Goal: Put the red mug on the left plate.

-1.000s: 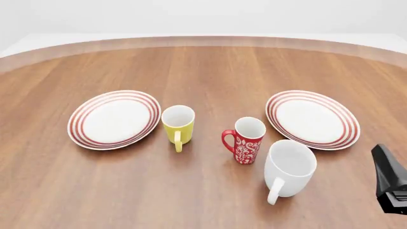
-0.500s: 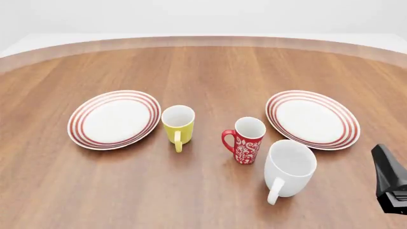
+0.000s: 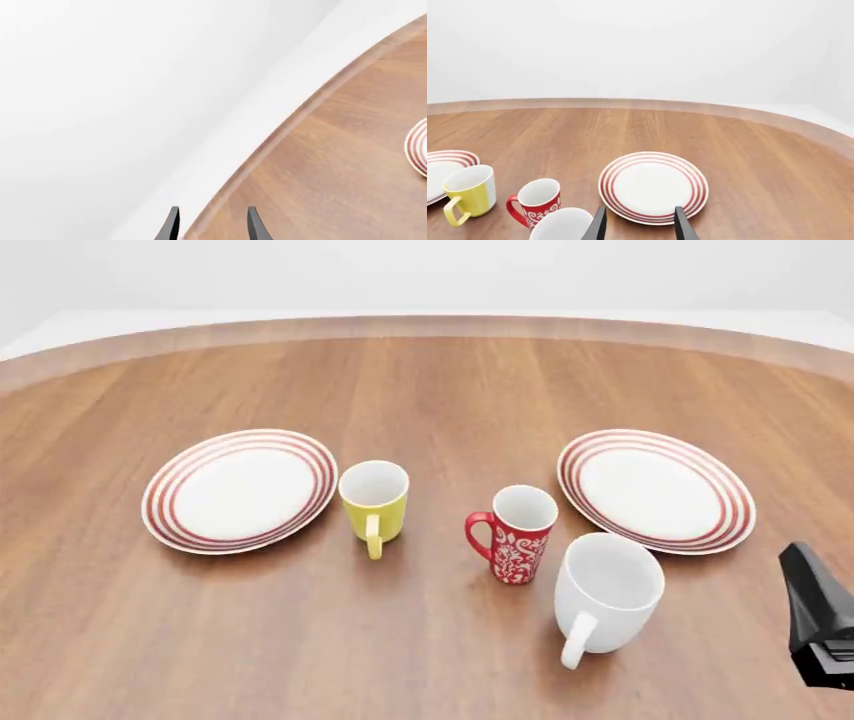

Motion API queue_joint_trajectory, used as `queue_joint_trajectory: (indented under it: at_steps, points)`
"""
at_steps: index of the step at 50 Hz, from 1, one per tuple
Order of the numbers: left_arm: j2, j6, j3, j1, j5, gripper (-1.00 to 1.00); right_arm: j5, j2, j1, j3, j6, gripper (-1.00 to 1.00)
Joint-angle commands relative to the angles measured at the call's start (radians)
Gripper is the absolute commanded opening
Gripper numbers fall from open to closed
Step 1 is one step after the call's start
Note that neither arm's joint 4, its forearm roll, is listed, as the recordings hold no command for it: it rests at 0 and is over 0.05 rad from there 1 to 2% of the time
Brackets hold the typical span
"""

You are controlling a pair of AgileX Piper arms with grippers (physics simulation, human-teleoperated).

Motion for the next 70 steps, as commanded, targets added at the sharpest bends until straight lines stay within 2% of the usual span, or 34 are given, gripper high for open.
queue_joint_trajectory:
  at_steps: [1,3,5,11,14,17,21,24,29,32,34,41,45,59,66,70]
  points:
    - [0.190,-0.058,-0.309,-0.090,0.256,1.00,0.000,0.000,0.000,0.000,0.000,1.00]
    - [0.197,-0.062,-0.309,-0.095,0.248,1.00,0.000,0.000,0.000,0.000,0.000,1.00]
    - [0.201,-0.055,-0.268,-0.111,0.256,1.00,0.000,0.000,0.000,0.000,0.000,1.00]
    - [0.269,-0.076,-0.369,-0.138,0.303,1.00,0.000,0.000,0.000,0.000,0.000,1.00]
    - [0.298,-0.106,-0.412,-0.178,0.359,1.00,0.000,0.000,0.000,0.000,0.000,1.00]
    - [0.282,-0.095,-0.364,-0.180,0.307,1.00,0.000,0.000,0.000,0.000,0.000,1.00]
    - [0.283,-0.130,-0.312,-0.203,0.298,1.00,0.000,0.000,0.000,0.000,0.000,1.00]
    - [0.254,-0.148,-0.209,-0.229,0.269,1.00,0.000,0.000,0.000,0.000,0.000,1.00]
    - [0.235,-0.195,-0.127,-0.261,0.254,1.00,0.000,0.000,0.000,0.000,0.000,1.00]
    - [0.210,-0.203,-0.028,-0.276,0.207,1.00,0.000,0.000,0.000,0.000,0.000,1.00]
    - [0.202,-0.211,0.000,-0.286,0.198,1.00,0.000,0.000,0.000,0.000,0.000,1.00]
    - [0.205,-0.222,0.035,-0.294,0.172,1.00,0.000,0.000,0.000,0.000,0.000,1.00]
    - [0.186,-0.238,0.114,-0.314,0.138,1.00,0.000,0.000,0.000,0.000,0.000,1.00]
    - [0.197,-0.248,0.245,-0.353,0.102,1.00,0.000,0.000,0.000,0.000,0.000,1.00]
    - [0.190,-0.269,0.274,-0.380,0.098,1.00,0.000,0.000,0.000,0.000,0.000,1.00]
    - [0.195,-0.253,0.313,-0.382,0.084,1.00,0.000,0.000,0.000,0.000,0.000,1.00]
